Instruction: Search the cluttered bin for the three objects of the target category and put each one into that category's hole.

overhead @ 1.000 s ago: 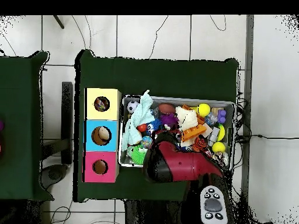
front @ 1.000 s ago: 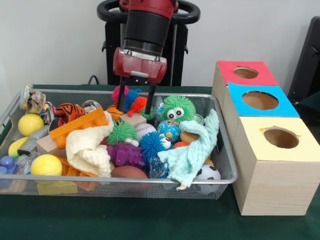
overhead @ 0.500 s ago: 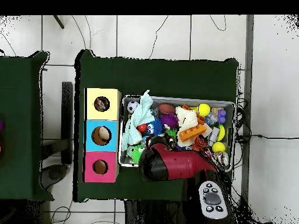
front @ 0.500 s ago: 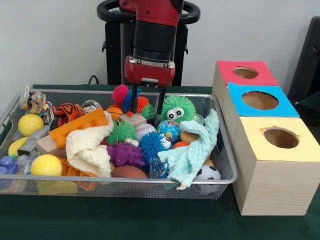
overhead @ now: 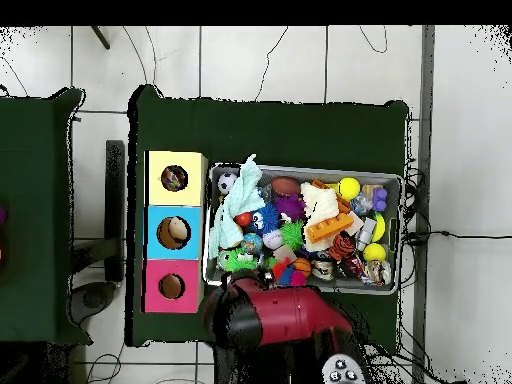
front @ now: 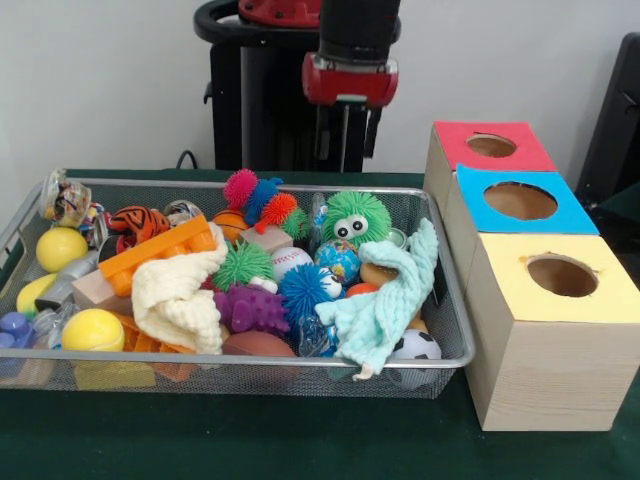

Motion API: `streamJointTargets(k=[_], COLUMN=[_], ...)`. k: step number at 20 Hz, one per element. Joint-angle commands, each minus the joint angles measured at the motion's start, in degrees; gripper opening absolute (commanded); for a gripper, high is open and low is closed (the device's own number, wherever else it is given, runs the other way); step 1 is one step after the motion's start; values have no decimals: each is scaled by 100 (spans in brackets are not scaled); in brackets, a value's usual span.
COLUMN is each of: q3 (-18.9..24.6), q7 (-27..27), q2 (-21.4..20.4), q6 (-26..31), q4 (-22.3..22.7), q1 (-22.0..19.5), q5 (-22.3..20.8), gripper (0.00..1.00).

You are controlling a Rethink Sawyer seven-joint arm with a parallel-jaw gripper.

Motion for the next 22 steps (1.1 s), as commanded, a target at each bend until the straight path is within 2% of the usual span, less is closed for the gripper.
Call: streamJointTargets(k=[1, 2, 4, 5, 8, 11, 16, 19, 22], q3=[570, 654, 858, 864, 723, 655, 187, 202, 150], q7=[-141, -148, 11, 74, 429, 521, 843, 832, 618], q2=[-1500, -1586, -1426, -1267, -534, -23, 764, 785, 965], q6=[1367, 1410, 1253, 1176, 957, 980, 615, 169, 96], q4=[1075, 1162, 1200, 1134, 504, -71, -963, -921, -1179], q1=[8, -41, -124, -66, 280, 537, 1135, 1114, 1123], q5=[542, 640, 784, 719, 520, 452, 215, 322, 135], gripper=[100, 100, 100, 100, 100, 100, 100, 100, 100])
